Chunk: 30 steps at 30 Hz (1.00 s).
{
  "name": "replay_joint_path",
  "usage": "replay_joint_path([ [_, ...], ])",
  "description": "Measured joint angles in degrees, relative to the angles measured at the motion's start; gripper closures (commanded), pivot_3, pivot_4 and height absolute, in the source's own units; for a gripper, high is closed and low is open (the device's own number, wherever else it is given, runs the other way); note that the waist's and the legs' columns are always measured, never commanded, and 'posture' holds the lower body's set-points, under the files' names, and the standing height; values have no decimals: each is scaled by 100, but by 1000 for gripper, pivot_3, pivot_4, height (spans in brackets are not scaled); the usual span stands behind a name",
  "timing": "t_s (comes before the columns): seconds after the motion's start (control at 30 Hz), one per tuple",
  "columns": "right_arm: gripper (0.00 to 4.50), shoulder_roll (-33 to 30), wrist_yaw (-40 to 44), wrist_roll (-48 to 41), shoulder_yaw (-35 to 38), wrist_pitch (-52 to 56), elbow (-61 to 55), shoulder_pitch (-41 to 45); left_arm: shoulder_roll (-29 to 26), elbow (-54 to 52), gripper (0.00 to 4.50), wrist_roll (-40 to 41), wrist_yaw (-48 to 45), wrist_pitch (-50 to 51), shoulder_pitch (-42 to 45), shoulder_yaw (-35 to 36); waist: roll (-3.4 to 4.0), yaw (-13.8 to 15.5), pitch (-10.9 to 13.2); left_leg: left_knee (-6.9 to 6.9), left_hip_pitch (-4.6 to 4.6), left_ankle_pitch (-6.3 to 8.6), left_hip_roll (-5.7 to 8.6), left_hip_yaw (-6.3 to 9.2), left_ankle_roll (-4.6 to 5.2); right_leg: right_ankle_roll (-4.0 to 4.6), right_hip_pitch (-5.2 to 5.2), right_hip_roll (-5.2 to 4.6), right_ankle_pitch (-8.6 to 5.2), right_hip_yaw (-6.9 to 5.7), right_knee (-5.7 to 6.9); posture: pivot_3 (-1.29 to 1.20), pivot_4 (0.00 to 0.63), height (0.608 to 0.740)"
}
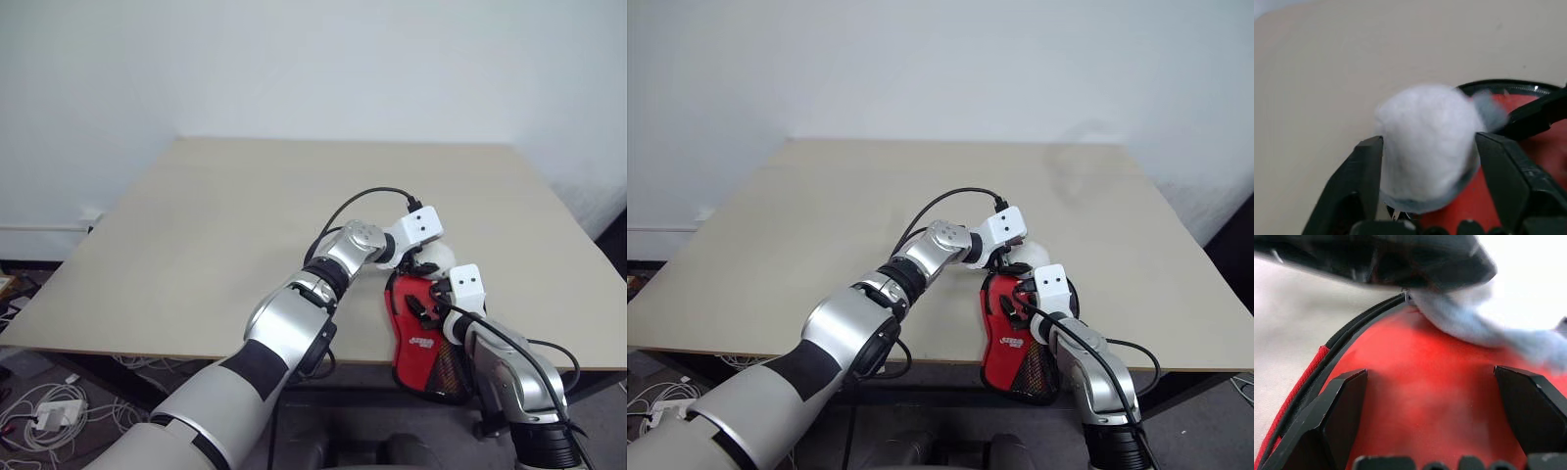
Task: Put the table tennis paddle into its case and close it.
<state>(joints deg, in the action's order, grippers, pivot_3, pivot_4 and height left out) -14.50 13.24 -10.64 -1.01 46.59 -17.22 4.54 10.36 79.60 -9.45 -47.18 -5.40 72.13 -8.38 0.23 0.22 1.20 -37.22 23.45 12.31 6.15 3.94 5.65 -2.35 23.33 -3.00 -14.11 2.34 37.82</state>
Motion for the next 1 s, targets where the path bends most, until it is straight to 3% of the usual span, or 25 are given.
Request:
replay_joint_path([
  [0.4, 0, -45, 210, -131, 130, 0, -35, -3, -197, -472, 1562, 1228, -1830, 484, 539, 1096, 2, 0, 1, -2, 2, 0, 1, -1, 0, 0, 0, 4, 0, -1, 0, 0, 0, 740],
  [0.63, 0, -407, 556, -772, 1025, 177, -519, -14, -1325, -1190, 1562, 1179, -3804, 475, -109, 691, 29, -88, -3, 9, -1, -1, -3, 1, -2, 3, 8, 7, 1, 8, 3, 0, 0, 740],
  [0.83, 0, -757, 807, -1155, 1425, 313, -612, -62, -1709, -1853, 1562, 1145, -4323, 795, -822, 382, 25, 8, 0, -8, 5, 3, 1, 1, 7, 3, 0, 0, 1, 5, -2, 0, 0, 740],
  [1.0, 0, -940, 835, -1294, 1566, 365, -580, 163, -1596, -2640, 1562, 1136, -4244, 1059, -1442, 33, 26, 9, -1, -8, 4, 6, 0, -2, 10, 3, 1, -2, 1, 10, -1, 0, 0, 740],
])
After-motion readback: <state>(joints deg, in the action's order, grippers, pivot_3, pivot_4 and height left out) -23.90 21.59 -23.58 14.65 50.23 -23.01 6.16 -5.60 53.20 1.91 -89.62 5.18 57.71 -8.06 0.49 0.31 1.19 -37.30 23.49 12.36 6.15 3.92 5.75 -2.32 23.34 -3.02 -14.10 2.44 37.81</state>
